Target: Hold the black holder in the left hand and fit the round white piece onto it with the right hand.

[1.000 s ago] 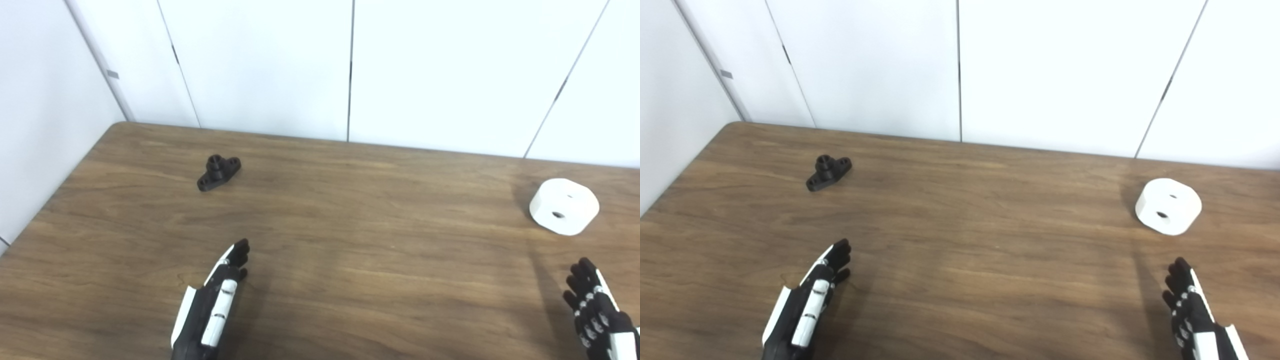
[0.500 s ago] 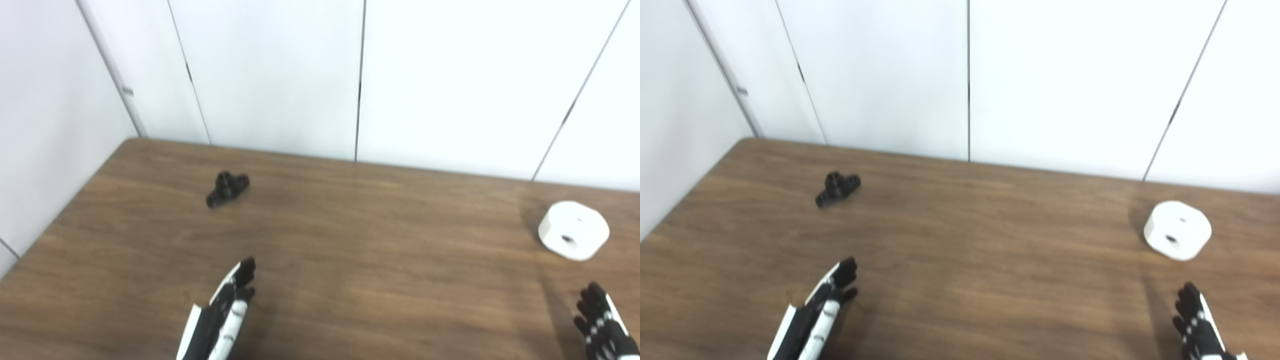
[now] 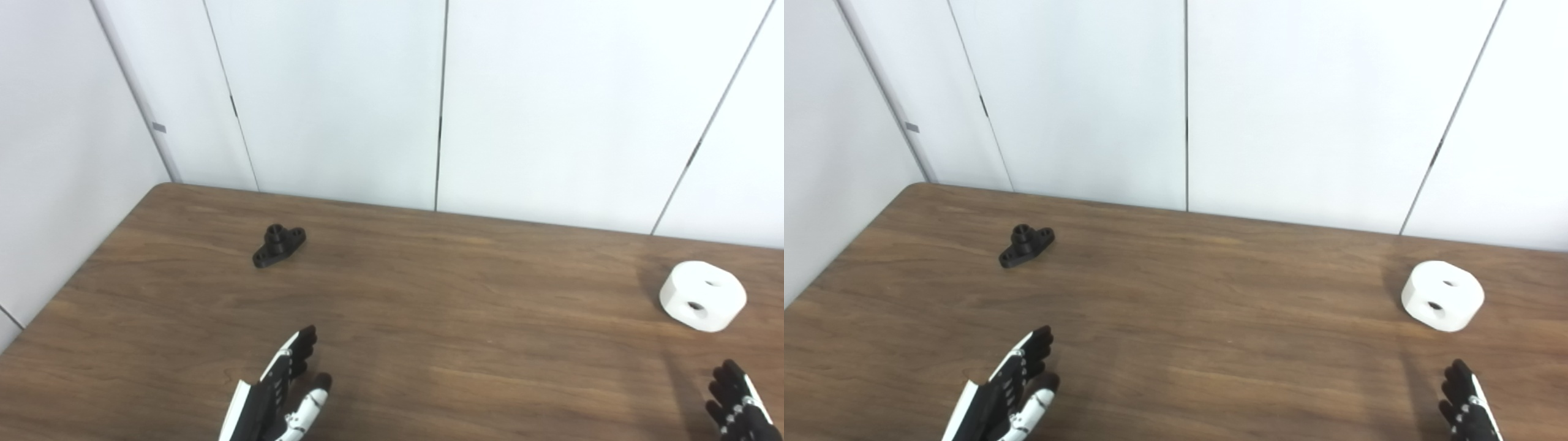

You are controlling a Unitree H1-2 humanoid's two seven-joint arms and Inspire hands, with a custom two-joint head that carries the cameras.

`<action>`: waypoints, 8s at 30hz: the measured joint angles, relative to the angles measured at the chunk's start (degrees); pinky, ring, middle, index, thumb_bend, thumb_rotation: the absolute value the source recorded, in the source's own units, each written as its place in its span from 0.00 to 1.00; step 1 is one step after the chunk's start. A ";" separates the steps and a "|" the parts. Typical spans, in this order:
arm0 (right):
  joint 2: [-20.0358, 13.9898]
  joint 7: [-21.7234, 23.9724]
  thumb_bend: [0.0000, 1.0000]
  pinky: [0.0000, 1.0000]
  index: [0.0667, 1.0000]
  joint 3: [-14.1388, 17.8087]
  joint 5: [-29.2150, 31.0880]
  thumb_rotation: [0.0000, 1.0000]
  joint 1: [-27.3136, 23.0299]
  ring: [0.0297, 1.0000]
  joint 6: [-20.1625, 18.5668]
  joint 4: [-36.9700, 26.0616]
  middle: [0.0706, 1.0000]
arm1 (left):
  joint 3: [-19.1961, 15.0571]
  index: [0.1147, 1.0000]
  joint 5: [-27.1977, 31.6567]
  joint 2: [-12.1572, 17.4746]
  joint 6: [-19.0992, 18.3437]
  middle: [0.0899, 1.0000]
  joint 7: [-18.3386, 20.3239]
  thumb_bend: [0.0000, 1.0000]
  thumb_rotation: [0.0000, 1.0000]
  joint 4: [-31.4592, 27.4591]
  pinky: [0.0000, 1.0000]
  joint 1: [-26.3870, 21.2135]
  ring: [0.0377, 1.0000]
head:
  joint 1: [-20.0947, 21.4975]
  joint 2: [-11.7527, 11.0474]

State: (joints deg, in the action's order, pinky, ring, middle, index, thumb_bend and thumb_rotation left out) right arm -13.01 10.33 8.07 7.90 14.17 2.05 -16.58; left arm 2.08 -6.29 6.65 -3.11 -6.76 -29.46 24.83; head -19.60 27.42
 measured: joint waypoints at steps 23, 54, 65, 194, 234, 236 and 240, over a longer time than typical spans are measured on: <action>0.20 -0.21 0.61 1.00 0.99 -0.53 -0.98 1.00 -0.33 1.00 0.00 0.13 1.00 | -10.99 0.91 -17.08 3.63 -23.80 0.94 9.63 0.63 0.21 -7.67 0.93 -20.90 0.94 | 0.62 0.00; 0.41 -0.57 0.59 1.00 0.98 -0.71 -1.29 1.00 -0.24 1.00 0.07 -0.17 0.99 | -10.44 0.86 -34.23 12.70 -22.57 1.00 10.98 0.84 0.41 15.64 0.96 -32.69 1.00 | 1.14 0.70; 0.58 -1.02 0.54 1.00 0.97 -0.81 -1.74 1.00 -0.06 0.98 0.81 -0.17 0.96 | -7.28 0.86 -34.87 15.38 -22.57 0.97 9.47 0.87 0.45 23.85 1.00 -36.99 1.00 | 1.32 0.88; 0.88 -1.48 0.64 1.00 1.00 -1.24 -1.92 1.00 3.01 1.00 -3.75 -5.75 0.97 | 0.65 0.42 -26.83 18.50 -20.13 0.81 -0.18 0.52 0.04 48.93 0.97 -48.15 0.91 | 5.36 3.34; 2.64 -2.58 0.70 0.96 0.95 -3.49 -5.96 1.00 2.04 0.95 -7.80 -9.60 0.92 | 8.18 0.42 -31.55 18.38 -19.94 0.80 16.56 0.52 0.05 12.07 0.99 -35.52 0.91 | 14.15 8.61; 2.73 -2.60 0.71 0.95 0.94 -3.70 -6.50 1.00 2.02 0.95 -7.80 -9.71 0.92 | 8.75 0.42 -32.17 18.10 -19.89 0.80 16.96 0.52 0.05 9.65 0.98 -34.49 0.91 | 14.76 9.05; 3.12 -2.86 0.71 0.95 0.94 -4.11 -7.55 1.00 1.92 0.95 -8.06 -10.93 0.92 | 10.76 0.42 -33.73 16.97 -19.07 0.81 18.71 0.51 0.06 6.89 0.99 -32.27 0.92 | 15.91 9.76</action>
State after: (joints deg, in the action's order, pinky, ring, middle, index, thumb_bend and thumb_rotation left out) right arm -9.89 7.47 3.96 0.34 16.10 -6.01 -27.51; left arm 12.84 -40.02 23.62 -22.19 11.95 -22.56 -7.44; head -3.69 37.18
